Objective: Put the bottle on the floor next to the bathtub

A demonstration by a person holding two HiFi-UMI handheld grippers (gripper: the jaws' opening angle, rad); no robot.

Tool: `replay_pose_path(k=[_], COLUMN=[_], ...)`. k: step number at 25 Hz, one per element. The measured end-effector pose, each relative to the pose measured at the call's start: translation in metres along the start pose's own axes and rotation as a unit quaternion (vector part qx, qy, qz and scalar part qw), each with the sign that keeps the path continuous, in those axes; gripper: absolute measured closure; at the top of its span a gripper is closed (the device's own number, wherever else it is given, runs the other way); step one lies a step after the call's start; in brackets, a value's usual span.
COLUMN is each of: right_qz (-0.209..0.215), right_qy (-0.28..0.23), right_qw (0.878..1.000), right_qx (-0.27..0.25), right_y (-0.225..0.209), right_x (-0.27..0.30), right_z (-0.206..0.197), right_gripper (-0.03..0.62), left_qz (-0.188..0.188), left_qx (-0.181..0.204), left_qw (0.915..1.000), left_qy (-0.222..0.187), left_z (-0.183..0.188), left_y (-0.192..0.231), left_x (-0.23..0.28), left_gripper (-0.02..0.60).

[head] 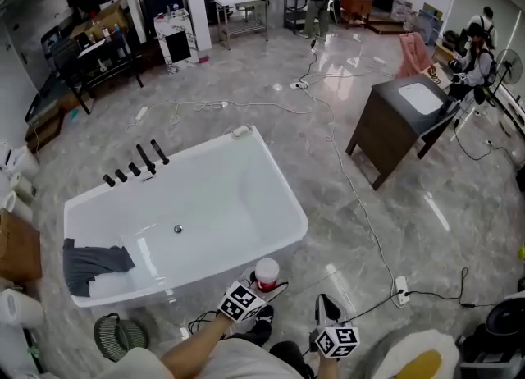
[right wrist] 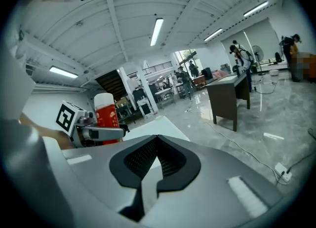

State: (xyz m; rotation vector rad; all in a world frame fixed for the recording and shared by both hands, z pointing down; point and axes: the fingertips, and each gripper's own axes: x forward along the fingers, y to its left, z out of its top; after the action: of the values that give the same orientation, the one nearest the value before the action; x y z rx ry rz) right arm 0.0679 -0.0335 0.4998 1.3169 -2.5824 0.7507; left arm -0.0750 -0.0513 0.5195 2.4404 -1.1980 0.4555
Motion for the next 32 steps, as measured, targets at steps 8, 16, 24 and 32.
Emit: replay_pose_path(k=[8, 16, 24, 32], right_qz=[0.085, 0.142, 0.136, 0.131], right_qy=[-0.005, 0.02, 0.019, 0.023], right_qw=[0.995, 0.986, 0.989, 0.99], right_qx=[-0.054, -0.084, -0.052, -0.051], right_y=[-0.015, -0.057, -0.129, -0.198], right_x=[0.043, 0.09, 0.122, 0.169], right_z=[0.064, 0.078, 0.072, 0.041], right_gripper=[0.592, 0.592, 0.592, 0.591], left_qz=[0.007, 0.016, -0.01, -0.02], left_qx=[0.0, -0.021, -0.032, -0.036], left_qw=[1.0, 0.9995, 0.9977, 0.9963], left_qy=[0.002, 0.017, 0.059, 0.076], left_z=[0.01, -0.005, -0.037, -0.079], left_y=[0.017, 0.025, 0.013, 0.039], left_x=[0.057, 0.135, 0.213, 0.316], left_gripper=[0.255, 0.255, 0.255, 0.254])
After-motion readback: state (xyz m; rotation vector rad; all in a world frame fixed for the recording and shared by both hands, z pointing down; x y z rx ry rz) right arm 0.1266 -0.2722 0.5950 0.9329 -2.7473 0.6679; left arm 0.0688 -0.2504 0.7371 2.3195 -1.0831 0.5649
